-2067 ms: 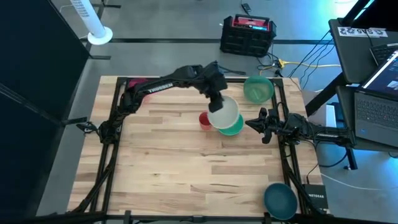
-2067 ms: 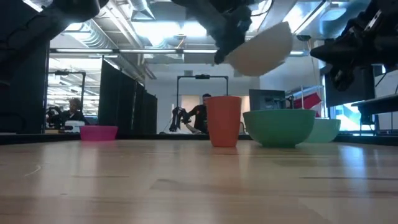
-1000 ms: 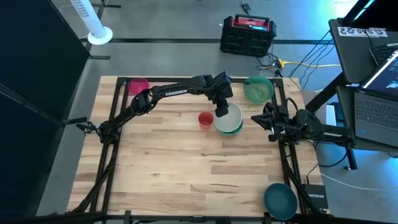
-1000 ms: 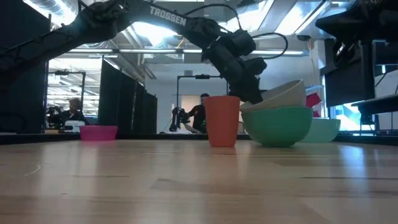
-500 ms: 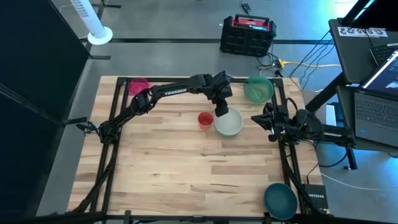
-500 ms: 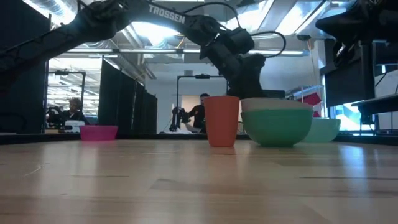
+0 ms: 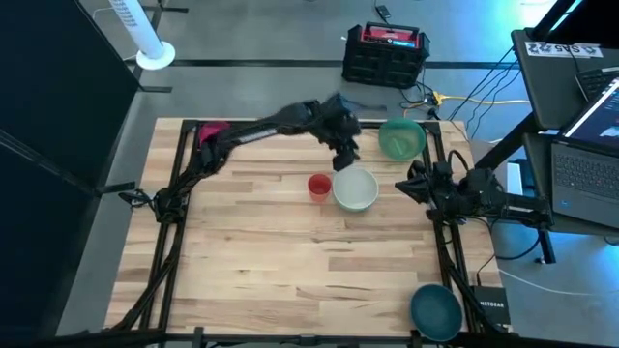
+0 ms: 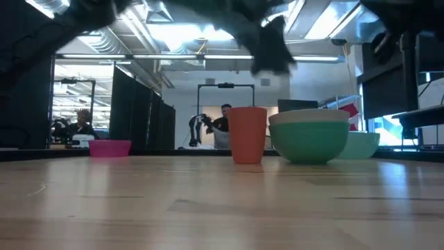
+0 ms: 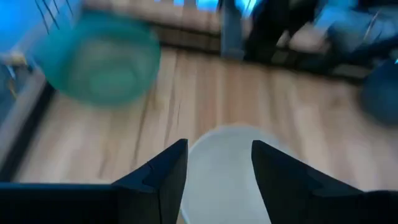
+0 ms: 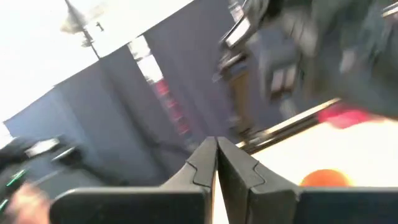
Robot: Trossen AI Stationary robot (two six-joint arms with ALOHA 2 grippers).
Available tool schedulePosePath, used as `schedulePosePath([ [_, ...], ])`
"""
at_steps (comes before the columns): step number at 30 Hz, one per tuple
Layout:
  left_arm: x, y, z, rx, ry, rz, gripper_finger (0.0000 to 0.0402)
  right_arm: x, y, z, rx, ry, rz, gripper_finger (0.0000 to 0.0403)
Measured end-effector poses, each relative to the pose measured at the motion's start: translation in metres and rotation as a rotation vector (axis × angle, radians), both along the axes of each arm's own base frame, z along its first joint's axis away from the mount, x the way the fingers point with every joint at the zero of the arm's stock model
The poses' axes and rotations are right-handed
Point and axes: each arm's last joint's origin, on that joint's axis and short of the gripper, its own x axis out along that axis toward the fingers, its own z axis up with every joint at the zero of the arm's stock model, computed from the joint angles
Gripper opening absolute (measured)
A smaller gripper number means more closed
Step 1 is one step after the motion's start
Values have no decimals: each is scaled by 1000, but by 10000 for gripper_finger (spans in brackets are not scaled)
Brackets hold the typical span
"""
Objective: Nest bowls inside each other
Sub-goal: Stack the blue bowl on top of the green bowl
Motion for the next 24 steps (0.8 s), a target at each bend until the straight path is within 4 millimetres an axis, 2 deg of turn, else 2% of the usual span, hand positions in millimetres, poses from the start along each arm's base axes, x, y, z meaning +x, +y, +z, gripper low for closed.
schedulePosePath([
  [4,-45,-24,75,59,-103,11,163,-4,2,45,-74,83,40,0],
  [5,-59,-31,92,77,-116,23,163,-4,3,57,-112,138,55,0],
  [6,-68,-35,99,83,-106,30,163,-1,4,62,-124,209,87,0],
  [15,-143,-61,138,119,51,77,163,32,28,97,-276,827,420,0],
  [24,-225,-87,165,165,208,111,162,62,67,126,-477,1416,784,1],
])
